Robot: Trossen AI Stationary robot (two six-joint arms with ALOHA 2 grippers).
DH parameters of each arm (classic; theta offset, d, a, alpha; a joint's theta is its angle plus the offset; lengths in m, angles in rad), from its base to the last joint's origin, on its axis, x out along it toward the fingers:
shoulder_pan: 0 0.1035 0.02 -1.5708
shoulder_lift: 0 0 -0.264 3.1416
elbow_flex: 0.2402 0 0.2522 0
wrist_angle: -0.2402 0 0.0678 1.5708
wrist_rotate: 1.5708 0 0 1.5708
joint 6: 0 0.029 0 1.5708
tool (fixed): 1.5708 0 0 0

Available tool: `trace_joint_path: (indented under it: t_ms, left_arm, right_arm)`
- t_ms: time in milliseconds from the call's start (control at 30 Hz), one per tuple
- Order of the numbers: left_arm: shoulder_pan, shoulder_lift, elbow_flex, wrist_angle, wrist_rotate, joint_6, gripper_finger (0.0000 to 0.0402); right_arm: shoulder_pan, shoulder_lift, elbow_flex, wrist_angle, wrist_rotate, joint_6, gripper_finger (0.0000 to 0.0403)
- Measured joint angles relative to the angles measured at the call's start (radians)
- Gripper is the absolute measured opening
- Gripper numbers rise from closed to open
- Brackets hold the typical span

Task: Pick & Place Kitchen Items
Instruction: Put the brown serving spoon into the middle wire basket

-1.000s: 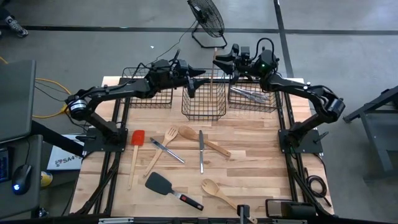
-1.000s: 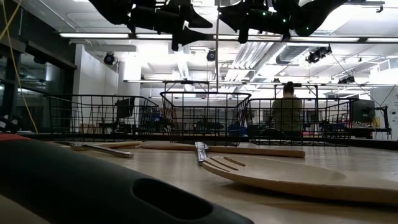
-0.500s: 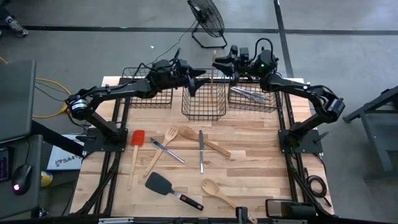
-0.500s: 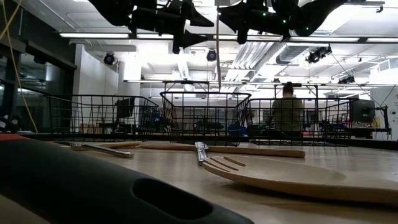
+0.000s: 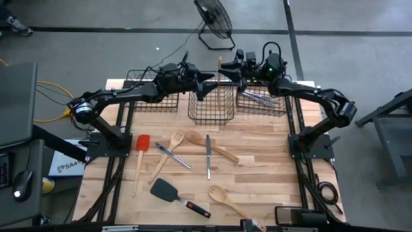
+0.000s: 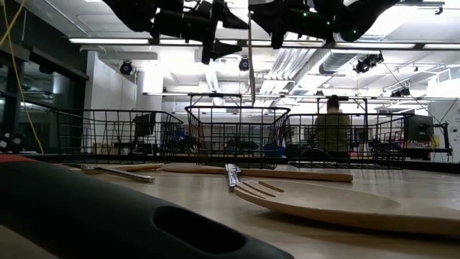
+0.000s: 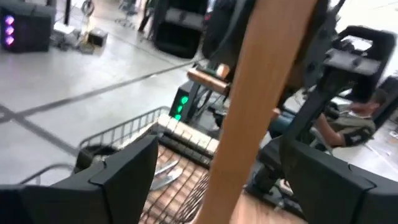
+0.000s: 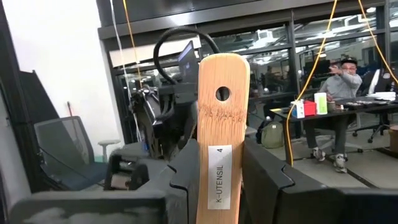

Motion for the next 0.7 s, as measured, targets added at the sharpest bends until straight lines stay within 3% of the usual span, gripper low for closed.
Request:
trace_joint_path:
  t_ms: [133,500,700]
  left_arm:
    - [-0.011,0.014,0.001,0.008,-0.031,0.003,0.0328]
    - [-0.052,0.067,0.067,0.024,0.007,0.047,0.0327]
    - [-0.050,0.069,0.079,-0.041,0.013,0.062,0.0290]
  right_arm:
    - [0.015,0.000,0.000,0.000,0.005,-0.006,0.0082]
    - [0.053,0.018,0.000,0.000,0.022,0.002,0.0082]
    - [0.043,0.018,0.000,0.000,0.025,0.011,0.0082]
